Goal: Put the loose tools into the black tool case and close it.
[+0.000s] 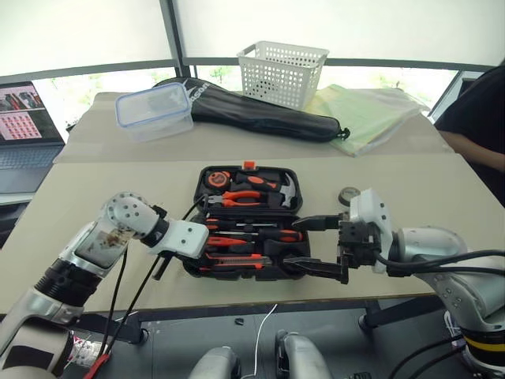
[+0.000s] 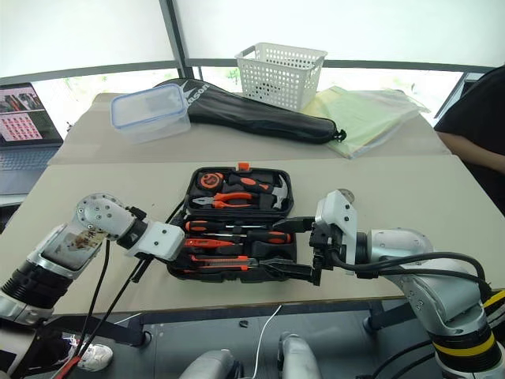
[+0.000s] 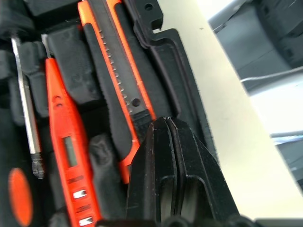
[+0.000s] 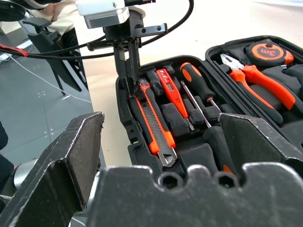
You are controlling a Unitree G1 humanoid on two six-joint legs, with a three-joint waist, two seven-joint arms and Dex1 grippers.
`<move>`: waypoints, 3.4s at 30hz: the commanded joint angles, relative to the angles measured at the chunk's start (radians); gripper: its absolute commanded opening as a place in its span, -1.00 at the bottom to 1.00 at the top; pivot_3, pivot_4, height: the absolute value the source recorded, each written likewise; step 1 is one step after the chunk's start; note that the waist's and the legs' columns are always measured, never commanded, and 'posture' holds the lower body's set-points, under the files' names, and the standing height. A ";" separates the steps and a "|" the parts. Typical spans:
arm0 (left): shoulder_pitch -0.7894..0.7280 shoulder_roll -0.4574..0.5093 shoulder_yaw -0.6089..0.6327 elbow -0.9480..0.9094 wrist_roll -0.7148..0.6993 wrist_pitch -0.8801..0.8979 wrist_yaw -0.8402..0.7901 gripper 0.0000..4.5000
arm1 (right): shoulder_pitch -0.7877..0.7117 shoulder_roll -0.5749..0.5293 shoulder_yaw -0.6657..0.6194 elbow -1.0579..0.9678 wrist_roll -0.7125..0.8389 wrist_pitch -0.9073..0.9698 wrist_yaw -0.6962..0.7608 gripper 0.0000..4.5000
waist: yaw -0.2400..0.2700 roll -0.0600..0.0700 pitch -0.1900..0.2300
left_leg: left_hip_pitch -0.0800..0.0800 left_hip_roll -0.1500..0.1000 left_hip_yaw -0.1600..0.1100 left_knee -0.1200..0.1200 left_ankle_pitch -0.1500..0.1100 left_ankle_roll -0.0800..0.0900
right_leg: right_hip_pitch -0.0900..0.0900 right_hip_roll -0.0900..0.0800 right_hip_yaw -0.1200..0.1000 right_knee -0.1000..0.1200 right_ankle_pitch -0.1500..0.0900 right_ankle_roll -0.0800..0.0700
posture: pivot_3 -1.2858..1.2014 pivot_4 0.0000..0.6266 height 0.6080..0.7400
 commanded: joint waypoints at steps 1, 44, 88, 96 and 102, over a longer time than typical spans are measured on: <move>0.007 0.012 0.000 0.037 0.032 0.005 0.011 -0.96 | -0.009 -0.004 -0.022 -0.026 0.007 -0.020 0.000 1.00 | 0.000 0.000 0.000 | 0.001 0.000 0.000 0.000 0.000 0.001 | 0.001 0.000 0.000 0.000 0.000 0.000 | 0.03 -0.52 1.00; 0.056 -0.014 0.401 -0.381 -0.563 0.603 0.349 1.00 | -0.594 0.126 0.162 1.345 -0.664 -0.440 -0.025 0.76 | -0.028 0.000 0.001 | -0.005 0.000 0.001 -0.001 0.001 -0.003 | -0.007 -0.001 0.000 -0.001 0.000 0.000 | 0.03 -0.52 1.00; 0.136 0.050 0.310 -0.389 -0.464 0.469 0.238 1.00 | -0.209 -0.005 0.378 0.246 -0.496 -0.194 0.324 -0.72 | -0.023 0.000 0.001 | -0.005 -0.001 0.000 -0.001 0.002 -0.003 | -0.007 0.000 0.000 0.000 0.001 0.000 | 0.03 -0.52 1.00; 0.140 0.048 0.311 -0.385 -0.460 0.467 0.241 1.00 | -0.206 -0.020 0.320 0.167 -0.409 -0.125 0.352 0.44 | -0.023 0.000 0.001 | -0.005 0.000 0.000 -0.001 0.002 -0.003 | -0.007 0.000 0.000 0.000 0.001 0.000 | 0.03 -0.52 1.00; 0.162 0.052 0.337 -0.310 -0.412 0.451 0.294 1.00 | -0.238 -0.039 0.165 0.173 -0.279 -0.022 0.319 1.00 | -0.022 0.000 0.001 | -0.004 0.000 0.000 0.000 0.002 -0.003 | -0.007 0.000 0.000 0.000 0.001 0.000 | 0.03 -0.52 1.00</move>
